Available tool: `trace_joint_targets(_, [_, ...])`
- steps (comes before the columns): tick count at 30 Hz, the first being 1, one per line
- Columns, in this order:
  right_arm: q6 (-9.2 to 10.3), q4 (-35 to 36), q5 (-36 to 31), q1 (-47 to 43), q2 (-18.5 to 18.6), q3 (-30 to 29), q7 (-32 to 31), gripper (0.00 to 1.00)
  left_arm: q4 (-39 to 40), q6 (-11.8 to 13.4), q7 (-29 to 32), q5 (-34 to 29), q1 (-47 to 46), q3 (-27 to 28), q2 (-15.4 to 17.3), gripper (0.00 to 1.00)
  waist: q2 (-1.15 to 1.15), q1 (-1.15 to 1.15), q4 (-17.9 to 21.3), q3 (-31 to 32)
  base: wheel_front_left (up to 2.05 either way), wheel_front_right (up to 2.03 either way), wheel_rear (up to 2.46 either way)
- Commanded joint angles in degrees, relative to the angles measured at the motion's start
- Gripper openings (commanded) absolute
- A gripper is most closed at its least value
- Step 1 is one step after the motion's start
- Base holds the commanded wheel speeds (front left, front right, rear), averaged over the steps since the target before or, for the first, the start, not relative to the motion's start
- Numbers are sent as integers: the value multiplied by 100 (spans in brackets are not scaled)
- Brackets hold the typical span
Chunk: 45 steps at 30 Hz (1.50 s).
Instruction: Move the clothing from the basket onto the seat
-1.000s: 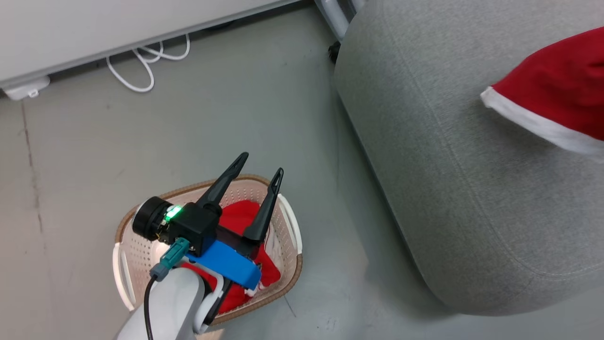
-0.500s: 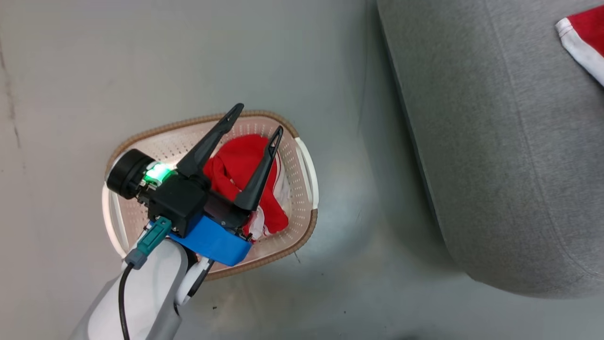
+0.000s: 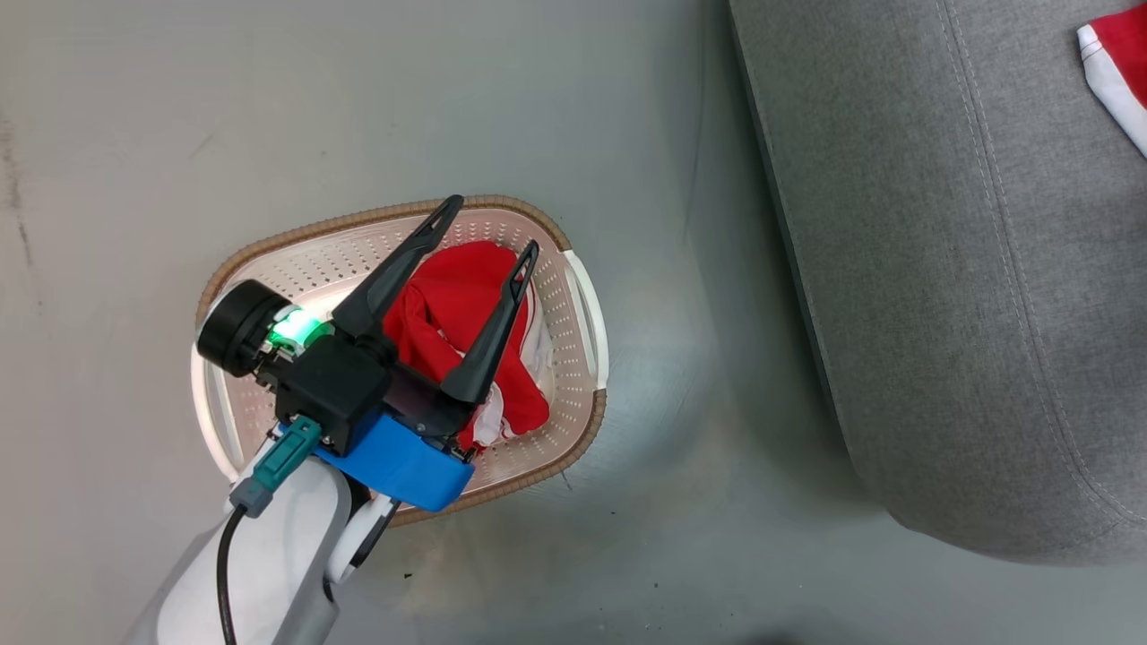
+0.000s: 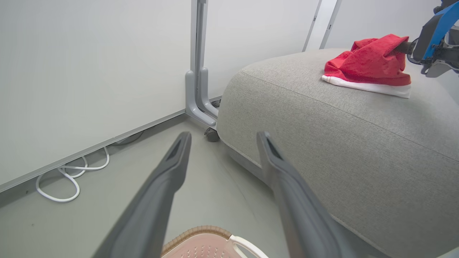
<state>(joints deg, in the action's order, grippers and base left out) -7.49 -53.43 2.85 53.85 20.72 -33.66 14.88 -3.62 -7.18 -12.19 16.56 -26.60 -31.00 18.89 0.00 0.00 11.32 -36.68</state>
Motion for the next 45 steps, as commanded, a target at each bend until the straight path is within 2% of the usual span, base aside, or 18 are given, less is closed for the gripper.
trace_joint_targets(1, [-1,-86,34,111,-52,78,33,75,-40,-5,-46,22,-101,-24,-17,100,0,0,-17,35,0,0,0])
trace_joint_targets(2, [-1,-105,33,114,-22,109,34,100,-51,-5,-50,36,-113,-30,-26,100,0,0,-23,44,0,0,0])
trace_joint_targets(15, [-1,-212,132,-276,70,479,38,100,-432,-12,-216,171,-30,-84,-192,100,0,0,-168,435,0,0,0])
trace_joint_targets(26, [-1,372,-70,-1249,-127,814,38,100,-941,-25,-307,403,290,42,-533,100,0,0,-413,1309,0,0,0])
trace_joint_targets(30, [-1,844,-208,-1862,-239,829,35,100,-1040,-31,-306,443,546,234,-702,100,0,0,-567,1743,0,0,0])
trace_joint_targets(34, [-1,1410,-243,-2449,-589,864,-13,100,-1146,-36,-307,458,851,534,-813,100,0,0,-680,2134,0,0,0])
trace_joint_targets(40, [-1,2622,-235,-3321,-1155,1084,-340,100,-1257,-41,-307,424,1353,1019,-1008,100,0,0,-823,2657,0,0,0])
trace_joint_targets(45, [-1,3674,-189,-3910,-1507,1501,-728,100,-1281,-44,-308,358,1654,1469,-1104,100,0,0,-873,2894,0,0,0])
